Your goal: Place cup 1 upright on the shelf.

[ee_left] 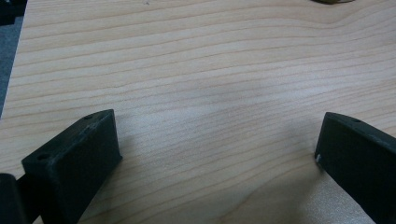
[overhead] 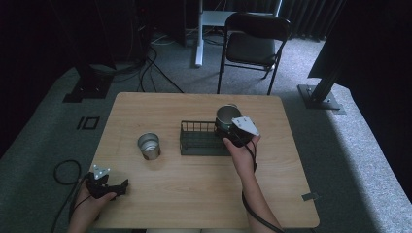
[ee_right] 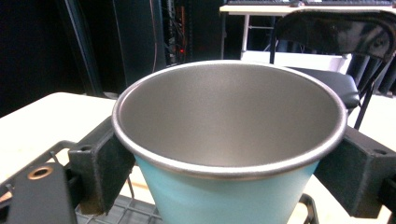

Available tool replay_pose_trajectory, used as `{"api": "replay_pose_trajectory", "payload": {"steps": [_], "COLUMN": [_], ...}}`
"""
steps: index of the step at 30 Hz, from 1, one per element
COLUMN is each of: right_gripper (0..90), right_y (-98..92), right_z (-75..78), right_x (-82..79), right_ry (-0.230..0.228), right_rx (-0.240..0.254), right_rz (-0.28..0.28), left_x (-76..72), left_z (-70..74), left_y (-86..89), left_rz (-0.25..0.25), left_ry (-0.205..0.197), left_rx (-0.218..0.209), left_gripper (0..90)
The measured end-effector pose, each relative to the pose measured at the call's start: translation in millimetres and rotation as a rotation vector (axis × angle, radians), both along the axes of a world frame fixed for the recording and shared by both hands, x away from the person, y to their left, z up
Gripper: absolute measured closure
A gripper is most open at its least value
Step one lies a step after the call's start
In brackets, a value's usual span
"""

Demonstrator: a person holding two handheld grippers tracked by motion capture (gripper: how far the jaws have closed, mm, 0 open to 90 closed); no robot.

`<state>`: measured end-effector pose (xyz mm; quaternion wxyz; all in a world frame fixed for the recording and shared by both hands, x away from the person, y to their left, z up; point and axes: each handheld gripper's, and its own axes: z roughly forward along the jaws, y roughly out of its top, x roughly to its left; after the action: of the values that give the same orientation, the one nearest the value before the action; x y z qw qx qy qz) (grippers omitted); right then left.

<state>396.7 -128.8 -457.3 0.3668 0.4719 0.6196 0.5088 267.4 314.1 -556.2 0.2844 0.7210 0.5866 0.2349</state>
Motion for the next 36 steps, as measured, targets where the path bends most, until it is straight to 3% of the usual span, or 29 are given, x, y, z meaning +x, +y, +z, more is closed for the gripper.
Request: {"api": "replay_pose_trajectory", "payload": {"steps": [20, 36], "right_gripper": [12.6, 12.3], "right_y": [-1.3, -6.9], "right_z": [-26.6, -26.9], "right_x": [4.1, 5.0], "right_ry": [0.033, 0.049], "right_rx": [-0.005, 0.031], "right_rz": [-0.012, 0.012], "left_x": [0.0, 0.0], "left_z": [0.0, 0.0], "left_y": [0.0, 0.0], "left_rz": [0.000, 0.000], "left_ry": [0.000, 0.000], "left_rx": [0.000, 0.000], "left_gripper": [0.4, 0.4]}}
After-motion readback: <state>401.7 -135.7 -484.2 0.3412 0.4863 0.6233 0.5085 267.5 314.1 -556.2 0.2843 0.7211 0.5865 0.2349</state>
